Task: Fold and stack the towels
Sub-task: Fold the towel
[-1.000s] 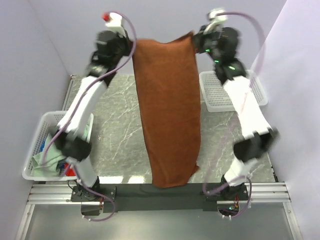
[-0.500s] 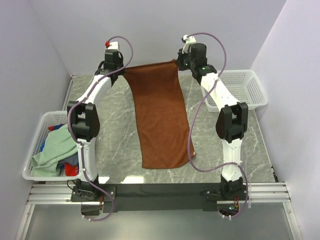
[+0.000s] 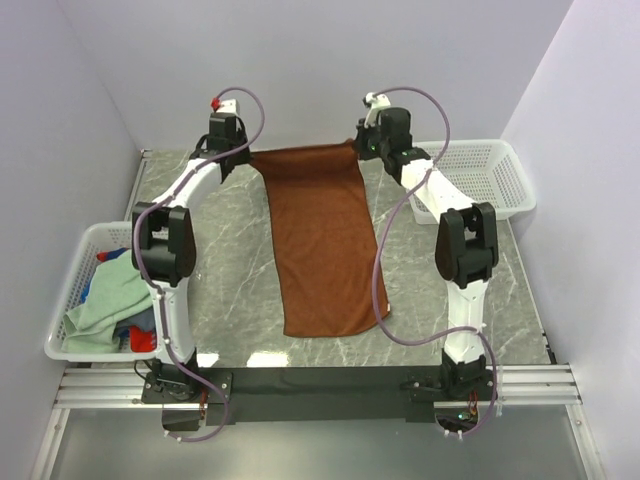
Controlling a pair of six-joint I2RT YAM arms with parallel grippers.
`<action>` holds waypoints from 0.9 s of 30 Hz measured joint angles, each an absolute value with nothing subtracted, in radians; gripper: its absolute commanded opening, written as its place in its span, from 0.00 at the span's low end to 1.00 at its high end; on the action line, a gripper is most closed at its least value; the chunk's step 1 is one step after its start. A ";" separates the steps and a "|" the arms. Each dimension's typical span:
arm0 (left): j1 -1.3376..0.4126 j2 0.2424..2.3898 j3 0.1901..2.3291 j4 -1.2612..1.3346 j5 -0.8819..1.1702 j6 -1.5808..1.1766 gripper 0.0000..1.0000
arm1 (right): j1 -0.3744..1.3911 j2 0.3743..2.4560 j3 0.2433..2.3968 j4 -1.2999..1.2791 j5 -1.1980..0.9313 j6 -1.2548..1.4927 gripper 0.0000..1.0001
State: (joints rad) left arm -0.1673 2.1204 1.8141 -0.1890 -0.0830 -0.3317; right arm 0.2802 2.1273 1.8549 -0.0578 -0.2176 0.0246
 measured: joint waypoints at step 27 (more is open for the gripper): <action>-0.257 1.605 1.325 -0.344 0.108 -0.588 0.00 | 0.259 1.525 1.126 -0.003 -0.168 0.121 0.00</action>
State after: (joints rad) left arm -0.2565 1.6047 1.3251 -0.3443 0.1081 -0.5884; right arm 0.2592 1.5253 1.1255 -0.0032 -0.1684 0.1207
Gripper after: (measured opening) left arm 0.018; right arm 0.010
